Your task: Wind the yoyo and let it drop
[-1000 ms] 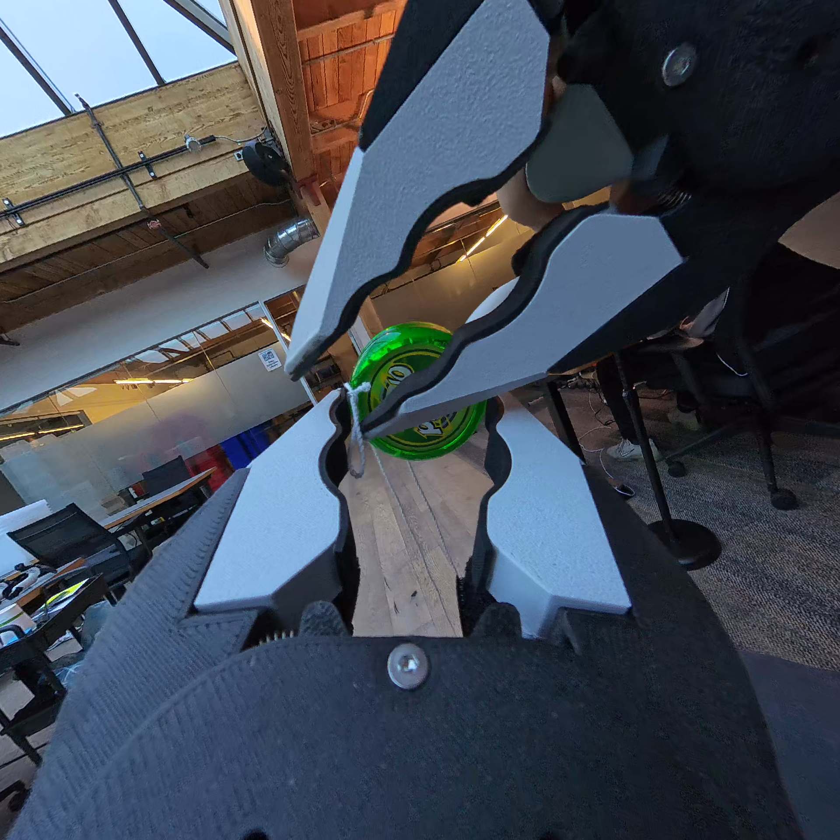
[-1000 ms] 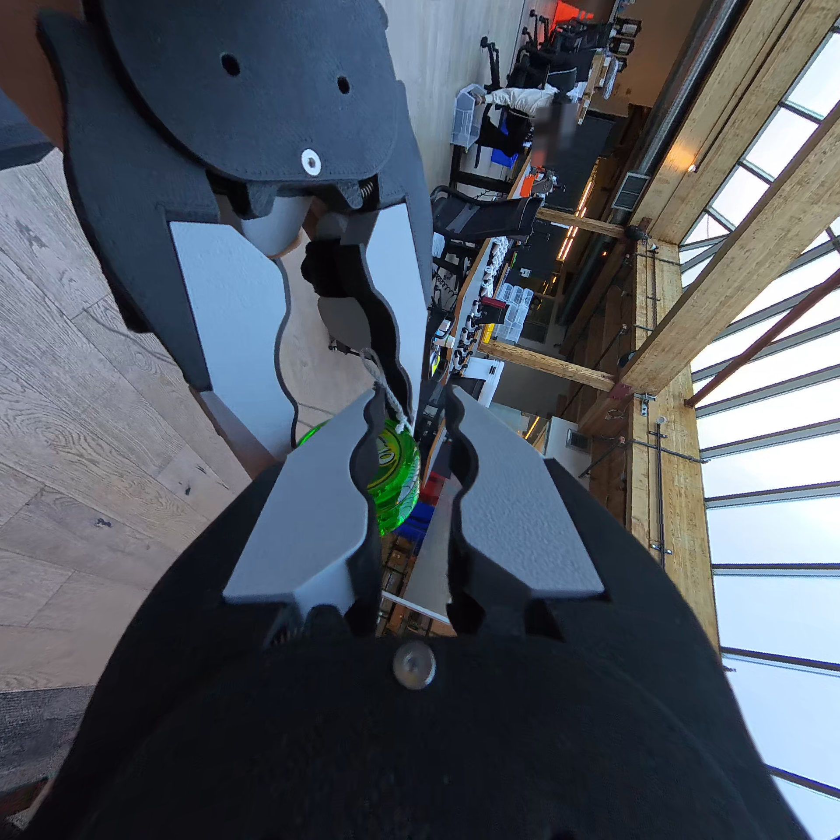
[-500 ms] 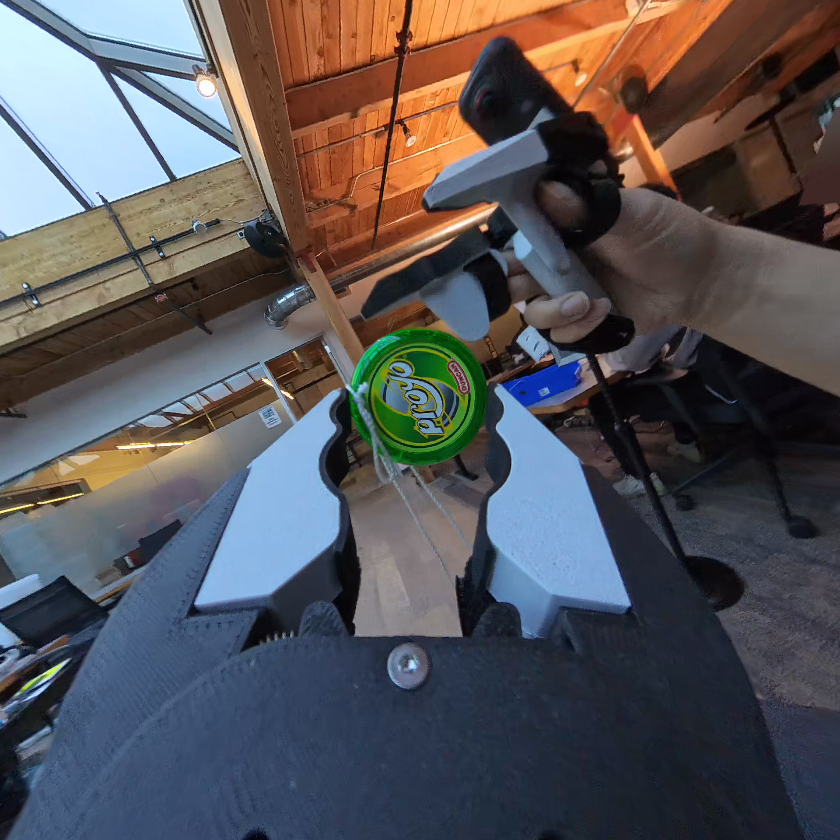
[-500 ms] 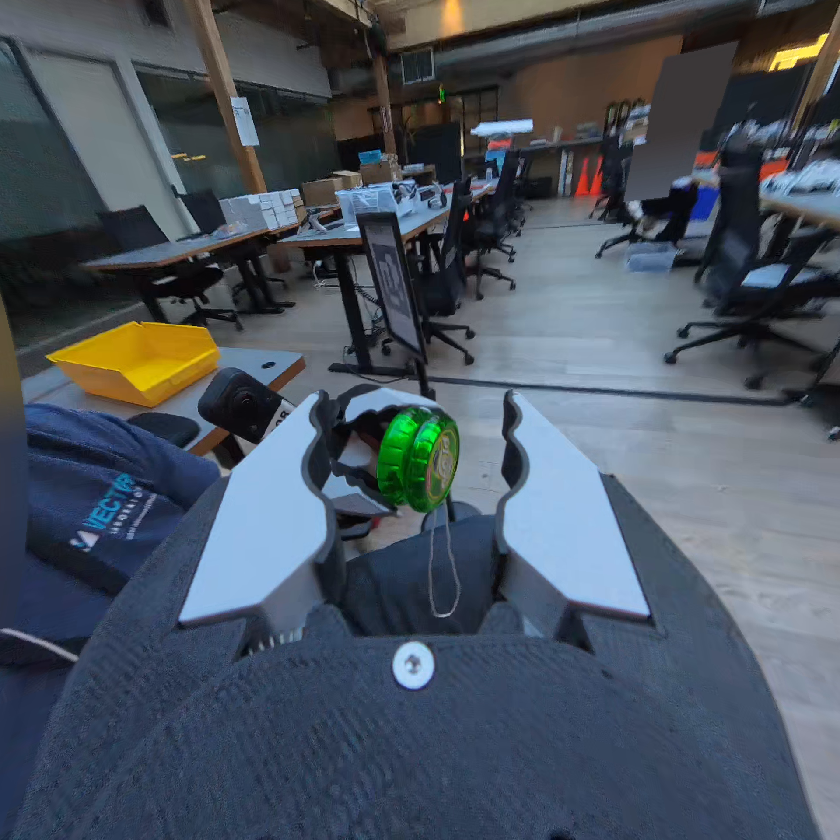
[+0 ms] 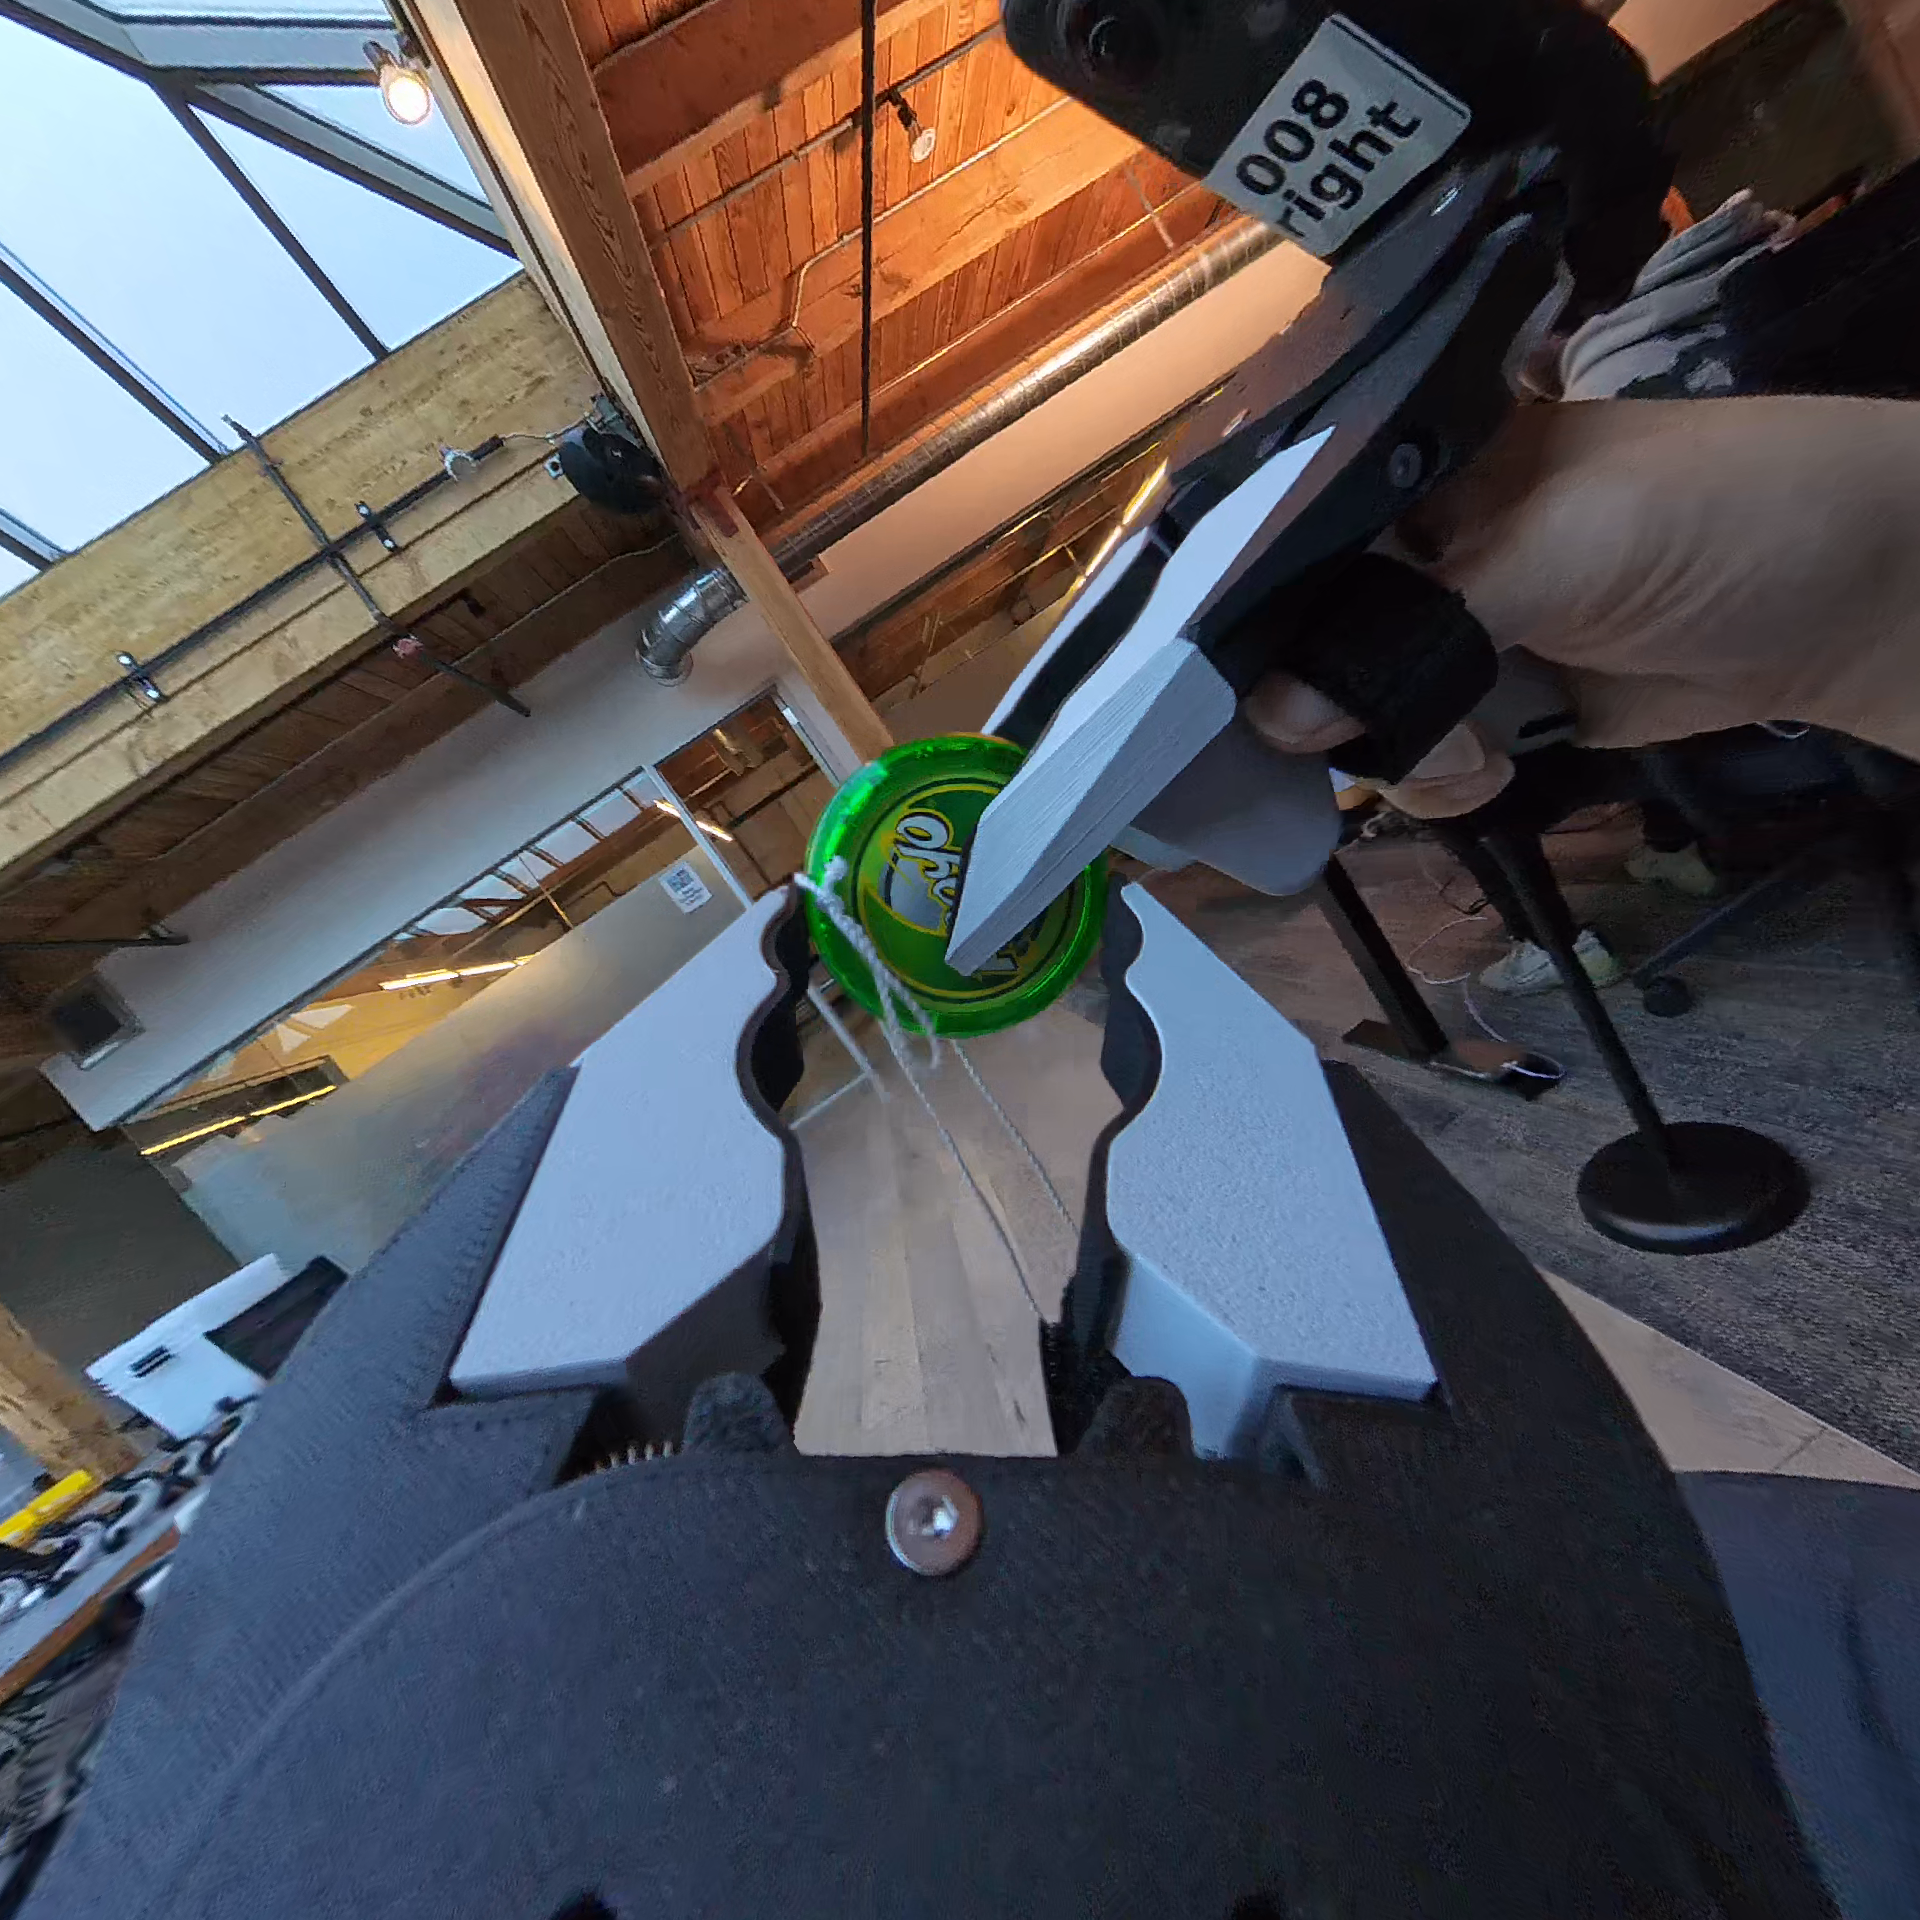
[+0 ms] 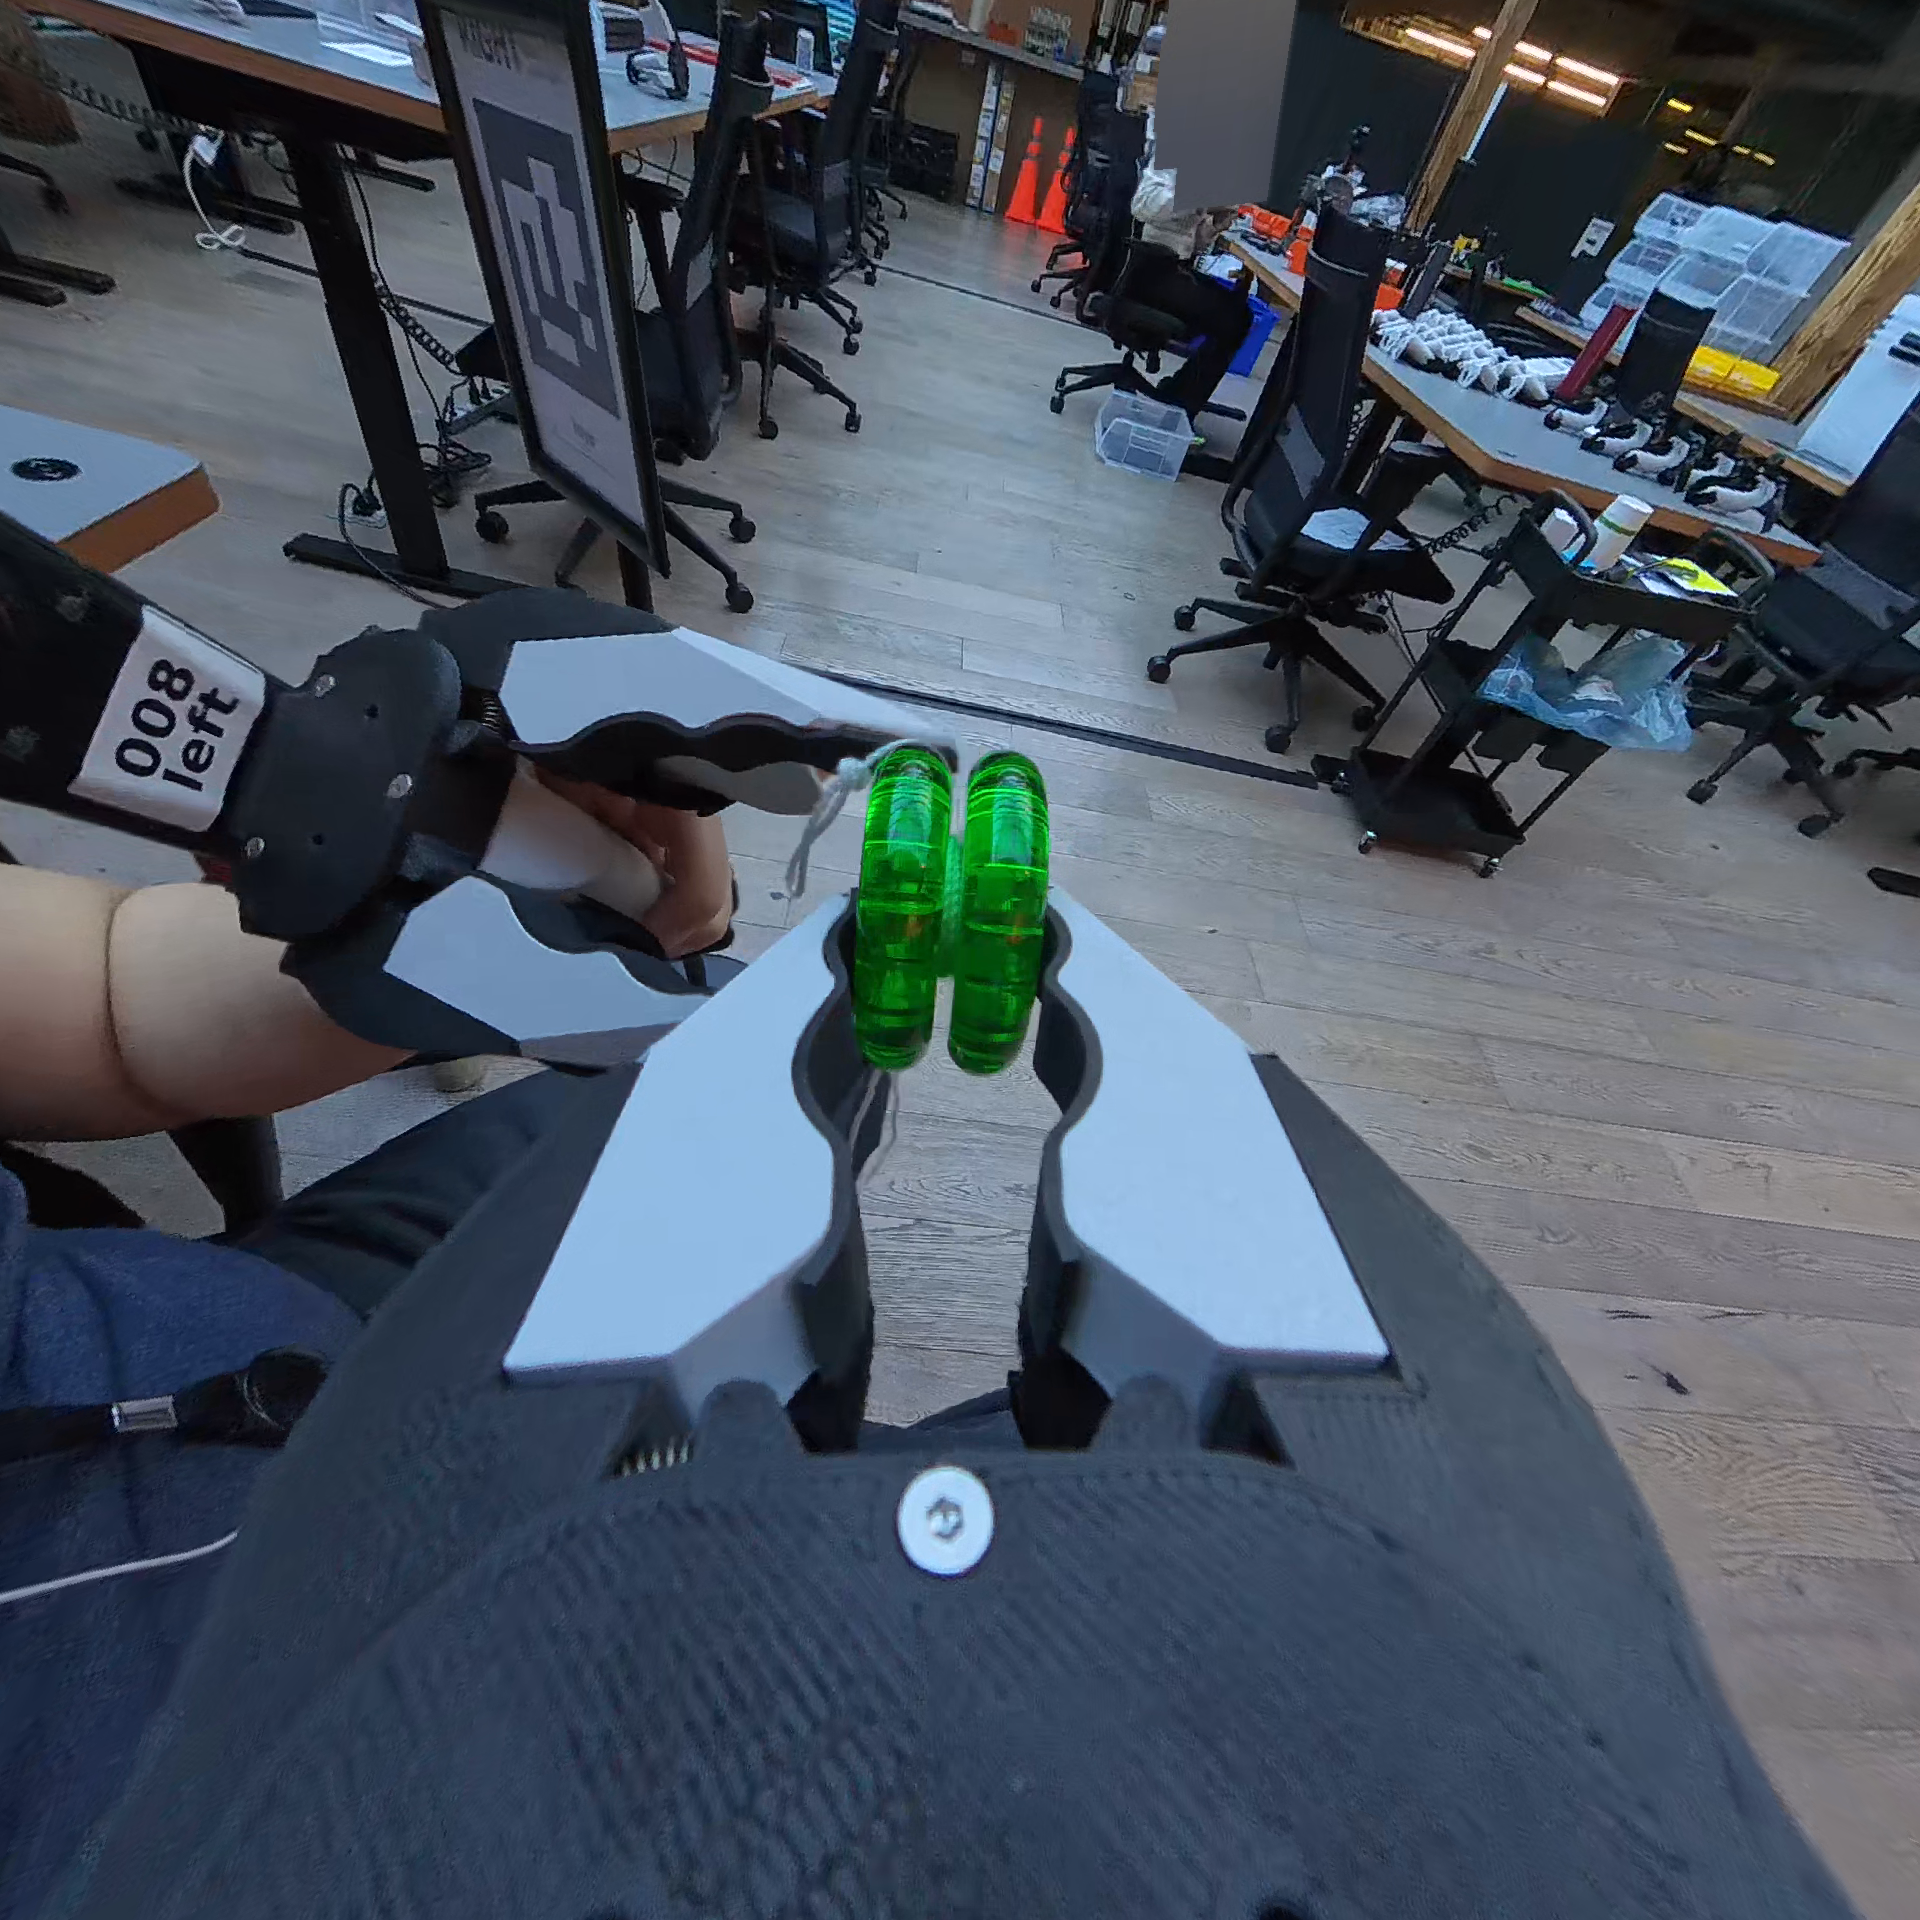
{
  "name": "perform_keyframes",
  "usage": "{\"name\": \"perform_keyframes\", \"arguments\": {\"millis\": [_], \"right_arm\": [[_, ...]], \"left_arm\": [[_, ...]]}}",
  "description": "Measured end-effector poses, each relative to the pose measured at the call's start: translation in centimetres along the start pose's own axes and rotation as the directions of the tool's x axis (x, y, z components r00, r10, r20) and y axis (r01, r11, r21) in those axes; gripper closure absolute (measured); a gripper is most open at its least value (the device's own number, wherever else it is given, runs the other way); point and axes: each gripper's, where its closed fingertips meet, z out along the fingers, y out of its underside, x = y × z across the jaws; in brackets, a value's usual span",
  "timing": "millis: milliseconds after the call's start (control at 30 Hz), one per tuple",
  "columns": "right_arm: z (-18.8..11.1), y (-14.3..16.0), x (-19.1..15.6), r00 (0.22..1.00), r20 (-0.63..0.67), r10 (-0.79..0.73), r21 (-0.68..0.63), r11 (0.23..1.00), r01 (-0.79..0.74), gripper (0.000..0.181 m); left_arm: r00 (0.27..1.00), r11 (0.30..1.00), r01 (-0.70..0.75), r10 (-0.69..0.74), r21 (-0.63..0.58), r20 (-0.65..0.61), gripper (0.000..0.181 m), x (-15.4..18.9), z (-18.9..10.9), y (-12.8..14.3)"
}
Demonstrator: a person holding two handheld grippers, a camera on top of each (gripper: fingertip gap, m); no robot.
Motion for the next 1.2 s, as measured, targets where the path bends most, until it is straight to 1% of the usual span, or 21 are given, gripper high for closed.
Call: {"name": "perform_keyframes", "arguments": {"millis": [33, 133, 200, 267, 333, 367, 400, 467, 533, 567, 633, 700, 733, 833, 900, 967, 1033, 1067, 1100, 1167, 1200], "right_arm": [[-0.3, 0.1, 0.4, 1.0, -0.026, -0.011, -0.008, 1.0, 0.011, 0.154], [-0.9, 0.1, 1.8, 0.997, -0.071, -0.033, -0.02, 0.999, 0.032, 0.154], [-1.1, -0.3, 2.5, 0.999, -0.037, 0.011, 0.002, 1.0, -0.011, 0.154], [-1.1, -1.0, 3.1, 0.997, 0.021, 0.068, 0.05, 0.996, -0.069, 0.154], [-0.8, -1.9, 3.3, 0.983, 0.114, 0.146, 0.103, 0.982, -0.158, 0.153], [-0.6, -2.5, 3.5, 0.969, 0.157, 0.192, 0.137, 0.967, -0.214, 0.154], [-0.4, -2.9, 3.5, 0.951, 0.202, 0.234, 0.163, 0.949, -0.269, 0.154], [0.2, -3.7, 3.0, 0.902, 0.316, 0.294, 0.209, 0.906, -0.369, 0.154], [0.5, -4.4, 1.1, 0.817, 0.498, 0.292, 0.238, 0.86, -0.452, 0.155], [0.5, -4.7, 0.1, 0.759, 0.586, 0.283, 0.243, 0.832, -0.498, 0.155], [1.3, -4.6, -0.8, 0.676, 0.678, 0.289, 0.237, 0.784, -0.574, 0.154], [1.8, -4.6, -1.6, 0.649, 0.722, 0.239, 0.282, 0.755, -0.592, 0.155], [2.0, -4.7, -1.9, 0.656, 0.724, 0.212, 0.316, 0.744, -0.589, 0.154], [2.9, -4.6, -2.8, 0.69, 0.707, 0.156, 0.372, 0.748, -0.55, 0.154], [3.4, -4.5, -3.8, 0.708, 0.698, 0.109, 0.394, 0.767, -0.507, 0.154], [3.9, -4.4, -4.2, 0.744, 0.664, 0.075, 0.418, 0.787, -0.453, 0.154], [4.0, -4.2, -4.4, 0.767, 0.64, 0.049, 0.422, 0.812, -0.404, 0.153], [4.3, -3.8, -4.2, 0.794, 0.606, 0.043, 0.404, 0.843, -0.354, 0.152], [4.6, -3.3, -4.0, 0.826, 0.563, 0.029, 0.369, 0.886, -0.283, 0.145], [4.5, -2.6, -3.1, 0.89, 0.453, -0.044, 0.31, 0.944, -0.111, 0.128], [4.3, -2.3, -2.9, 0.914, 0.389, -0.112, 0.27, 0.963, 0.003, 0.126]], "left_arm": [[1.0, 1.0, 0.02, -0.02, 0.007, -0.002, 0.129, -0.1, -0.2, 0.0], [0.996, 0.996, 0.088, -0.088, 0.0, -0.008, 0.127, -0.9, -1.2, 0.5], [0.984, 0.986, 0.163, -0.165, -0.034, -0.065, 0.126, -1.1, -1.7, 1.5], [0.952, 0.96, 0.255, -0.271, -0.116, -0.144, 0.126, -1.0, -1.9, 3.0], [0.896, 0.916, 0.364, -0.393, -0.168, -0.206, 0.125, -1.1, -2.2, 3.7], [0.874, 0.895, 0.414, -0.442, -0.166, -0.202, 0.125, -1.6, -2.3, 3.8], [0.865, 0.883, 0.446, -0.468, -0.15, -0.182, 0.125, -2.4, -2.3, 3.8], [0.874, 0.888, 0.445, -0.459, -0.114, -0.161, 0.127, -3.3, -2.5, 3.3], [0.864, 0.885, 0.456, -0.466, -0.097, -0.189, 0.127, -3.3, -2.7, 2.4], [0.839, 0.867, 0.491, -0.497, -0.086, -0.22, 0.126, -3.2, -2.9, 1.8], [0.757, 0.8, 0.596, -0.588, -0.068, -0.286, 0.125, -3.2, -3.3, 0.7], [0.685, 0.74, 0.671, -0.648, -0.059, -0.332, 0.126, -3.2, -3.6, 0.0], [0.677, 0.732, 0.678, -0.656, -0.062, -0.335, 0.126, -3.2, -3.6, 0.0], [0.725, 0.773, 0.628, -0.623, -0.09, -0.294, 0.129, -2.7, -3.1, 0.9], [0.716, 0.768, 0.634, -0.628, -0.092, -0.304, 0.134, -2.3, -2.8, 0.9], [0.702, 0.754, 0.653, -0.638, -0.07, -0.316, 0.15, -2.3, -2.7, 0.7], [0.705, 0.762, 0.643, -0.627, -0.072, -0.333, 0.15, -2.3, -2.8, 0.7], [0.731, 0.787, 0.611, -0.6, -0.079, -0.324, 0.151, -2.4, -2.8, 0.9], [0.775, 0.826, 0.555, -0.555, -0.093, -0.302, 0.151, -2.4, -2.9, 1.3], [0.886, 0.912, 0.383, -0.407, -0.144, -0.222, 0.151, -2.8, -2.9, 2.5], [0.935, 0.945, 0.273, -0.304, -0.177, -0.18, 0.151, -3.0, -2.9, 3.2]]}}
